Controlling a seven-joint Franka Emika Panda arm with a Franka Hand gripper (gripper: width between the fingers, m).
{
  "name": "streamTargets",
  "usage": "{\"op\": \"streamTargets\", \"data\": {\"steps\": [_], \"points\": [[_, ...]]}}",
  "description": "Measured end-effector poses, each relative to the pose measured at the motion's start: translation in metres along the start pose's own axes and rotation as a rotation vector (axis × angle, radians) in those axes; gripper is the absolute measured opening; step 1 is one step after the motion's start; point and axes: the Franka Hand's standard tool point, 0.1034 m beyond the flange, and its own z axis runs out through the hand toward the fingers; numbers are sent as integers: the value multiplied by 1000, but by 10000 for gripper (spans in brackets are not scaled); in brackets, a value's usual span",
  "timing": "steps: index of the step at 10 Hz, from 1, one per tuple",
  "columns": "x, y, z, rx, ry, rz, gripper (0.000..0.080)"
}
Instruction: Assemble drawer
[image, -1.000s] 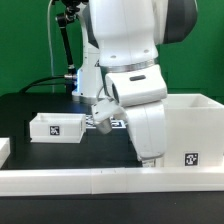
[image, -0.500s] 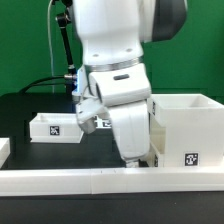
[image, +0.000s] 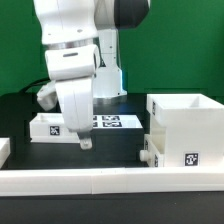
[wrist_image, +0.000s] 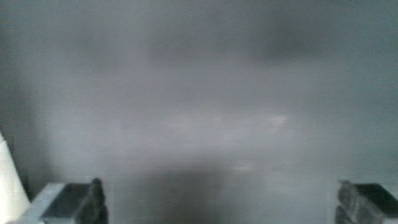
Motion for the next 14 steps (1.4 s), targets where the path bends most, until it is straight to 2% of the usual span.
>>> {"op": "streamTargets", "data": {"steps": [1,2,5,9,10,11,13,14], "points": [[-6,-14,-7,4,-8,10,649],[-6,-19,-9,8,-10,12,649],[-6,-20,-6,11,-8,75,649],[-9,-22,-5,10,-6,360,649],[-21,-28,-8,-2,-11,460,649],[-30,-36,-12,-42,-22,551,649],[-42,-62,-17,-94,-13,788,649],[-47,-75,-17,-95,-12,869,649]]}}
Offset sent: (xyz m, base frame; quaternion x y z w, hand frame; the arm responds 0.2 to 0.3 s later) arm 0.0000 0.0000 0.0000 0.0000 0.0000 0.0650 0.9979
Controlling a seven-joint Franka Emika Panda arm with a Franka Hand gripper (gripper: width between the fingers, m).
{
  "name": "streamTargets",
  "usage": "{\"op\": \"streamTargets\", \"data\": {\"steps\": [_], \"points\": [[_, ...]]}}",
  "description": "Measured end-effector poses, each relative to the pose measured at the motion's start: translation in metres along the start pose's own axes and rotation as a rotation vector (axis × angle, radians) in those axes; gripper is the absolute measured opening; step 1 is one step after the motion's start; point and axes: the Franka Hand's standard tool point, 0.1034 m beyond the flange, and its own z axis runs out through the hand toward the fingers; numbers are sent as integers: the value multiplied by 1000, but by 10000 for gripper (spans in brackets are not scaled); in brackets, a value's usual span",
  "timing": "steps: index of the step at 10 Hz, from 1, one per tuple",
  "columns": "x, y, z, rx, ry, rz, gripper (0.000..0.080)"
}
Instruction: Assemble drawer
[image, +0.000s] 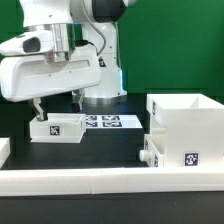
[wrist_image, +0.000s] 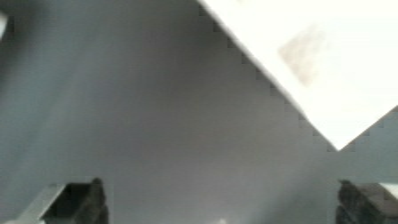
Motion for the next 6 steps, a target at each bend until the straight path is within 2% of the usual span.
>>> {"op": "streamTargets", "data": {"steps": [2,6], "points": [[-8,-10,-1,-12,1,201,649],[-7,-12,1,-2,7,458,649]]}}
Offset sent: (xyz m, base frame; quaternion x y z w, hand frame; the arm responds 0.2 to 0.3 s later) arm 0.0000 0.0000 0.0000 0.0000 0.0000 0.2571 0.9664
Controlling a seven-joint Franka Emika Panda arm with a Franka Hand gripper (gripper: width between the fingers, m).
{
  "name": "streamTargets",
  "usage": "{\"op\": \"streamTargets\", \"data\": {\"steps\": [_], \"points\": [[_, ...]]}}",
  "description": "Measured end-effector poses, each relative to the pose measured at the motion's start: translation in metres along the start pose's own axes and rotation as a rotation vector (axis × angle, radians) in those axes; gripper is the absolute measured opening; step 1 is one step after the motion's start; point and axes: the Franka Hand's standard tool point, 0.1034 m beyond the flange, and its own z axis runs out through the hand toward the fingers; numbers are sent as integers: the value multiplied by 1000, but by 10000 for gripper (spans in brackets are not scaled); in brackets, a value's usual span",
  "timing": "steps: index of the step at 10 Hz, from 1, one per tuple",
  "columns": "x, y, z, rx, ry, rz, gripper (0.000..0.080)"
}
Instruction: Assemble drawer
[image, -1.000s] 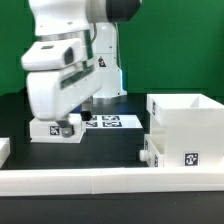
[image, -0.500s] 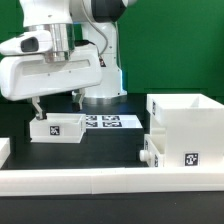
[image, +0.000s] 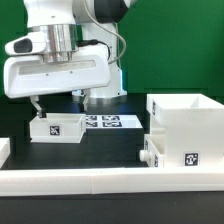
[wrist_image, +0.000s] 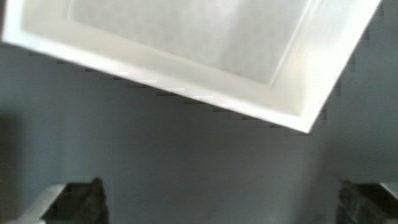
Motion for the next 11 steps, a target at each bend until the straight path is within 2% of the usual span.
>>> {"op": "streamTargets", "data": {"steps": [3,5,8,11], "points": [[0,-2,1,4,8,200,649],[-19,-14,5,-27,39,273,649],[-40,-34,15,-41,36,240,649],[-40,-33,16,-40,36,241,649]]}}
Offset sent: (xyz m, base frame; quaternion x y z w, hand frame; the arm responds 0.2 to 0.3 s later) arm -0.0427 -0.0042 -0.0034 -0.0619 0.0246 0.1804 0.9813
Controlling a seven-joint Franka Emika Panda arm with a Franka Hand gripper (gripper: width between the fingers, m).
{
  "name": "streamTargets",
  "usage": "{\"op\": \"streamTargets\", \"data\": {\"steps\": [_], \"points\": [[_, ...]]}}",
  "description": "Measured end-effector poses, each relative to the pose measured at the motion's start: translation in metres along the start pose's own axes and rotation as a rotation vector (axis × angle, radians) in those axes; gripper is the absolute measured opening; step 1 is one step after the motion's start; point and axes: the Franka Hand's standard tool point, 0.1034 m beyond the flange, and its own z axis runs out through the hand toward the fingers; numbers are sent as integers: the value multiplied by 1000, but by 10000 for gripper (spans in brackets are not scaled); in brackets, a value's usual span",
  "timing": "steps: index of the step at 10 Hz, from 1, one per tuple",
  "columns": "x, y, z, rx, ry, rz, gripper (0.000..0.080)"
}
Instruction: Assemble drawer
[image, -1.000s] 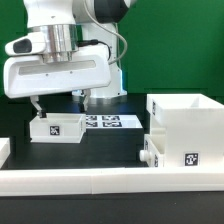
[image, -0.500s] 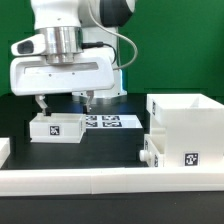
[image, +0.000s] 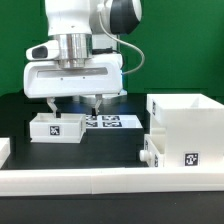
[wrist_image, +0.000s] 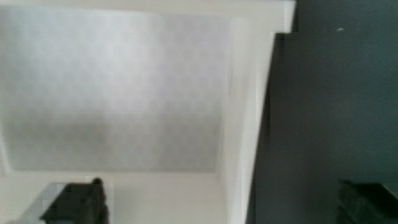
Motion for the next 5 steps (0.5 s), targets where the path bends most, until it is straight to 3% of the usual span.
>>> {"op": "streamTargets", "data": {"steps": [2,3,5], "points": [[-1,0,1,-2,4,-2,649],[-7,-3,10,-13,21,-9,649],[-23,-8,28,-10,-1,-14,649]]}}
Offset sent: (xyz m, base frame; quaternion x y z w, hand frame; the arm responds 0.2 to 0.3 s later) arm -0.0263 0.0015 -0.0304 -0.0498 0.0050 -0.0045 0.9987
